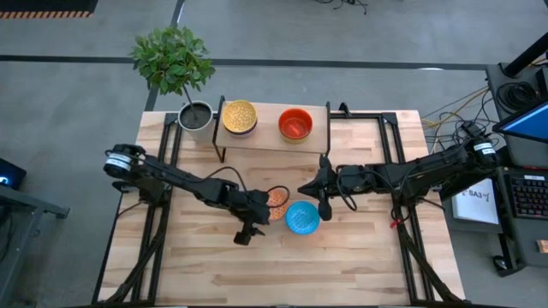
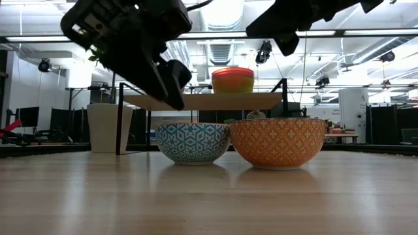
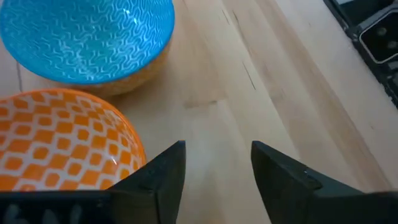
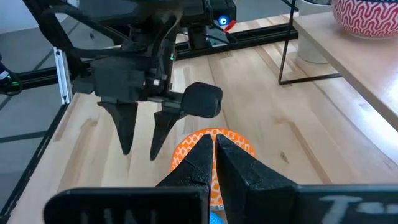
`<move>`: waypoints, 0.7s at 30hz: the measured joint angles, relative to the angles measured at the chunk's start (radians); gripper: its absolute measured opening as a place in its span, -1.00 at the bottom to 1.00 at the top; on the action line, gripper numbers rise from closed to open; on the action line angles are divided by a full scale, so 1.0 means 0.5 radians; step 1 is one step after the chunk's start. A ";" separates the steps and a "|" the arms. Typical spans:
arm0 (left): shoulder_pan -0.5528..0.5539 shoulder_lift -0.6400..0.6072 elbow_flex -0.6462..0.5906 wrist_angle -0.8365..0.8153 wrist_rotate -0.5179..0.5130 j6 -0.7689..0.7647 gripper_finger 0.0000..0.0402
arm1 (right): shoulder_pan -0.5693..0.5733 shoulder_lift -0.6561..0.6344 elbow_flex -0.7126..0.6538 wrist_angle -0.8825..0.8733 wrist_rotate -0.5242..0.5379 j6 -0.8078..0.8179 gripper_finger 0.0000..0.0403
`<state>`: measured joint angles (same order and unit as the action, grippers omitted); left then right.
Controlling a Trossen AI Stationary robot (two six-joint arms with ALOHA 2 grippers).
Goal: Place and stack bowls onto a shelf
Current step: Stack the orange blue bowl into the yellow blue bowl on the shelf
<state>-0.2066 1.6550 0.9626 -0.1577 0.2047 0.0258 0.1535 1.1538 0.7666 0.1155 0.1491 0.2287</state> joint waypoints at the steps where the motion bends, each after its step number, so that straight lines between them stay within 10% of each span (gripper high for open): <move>1: 0.000 -0.001 0.016 -0.019 -0.002 -0.001 -0.14 | 0.008 0.000 0.000 0.000 0.000 0.000 -0.96; 11: 0.030 0.025 0.052 -0.222 -0.501 0.086 -0.09 | 0.051 0.000 0.000 -0.007 0.001 0.021 -0.96; 21: 0.026 0.289 0.050 -0.215 -0.448 0.110 -0.19 | 0.073 0.000 0.000 -0.015 0.003 0.019 -0.96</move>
<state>-0.1936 1.7996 0.9876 -0.2654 -0.0192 0.0808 0.1898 1.1538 0.7666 0.1078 0.1505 0.2382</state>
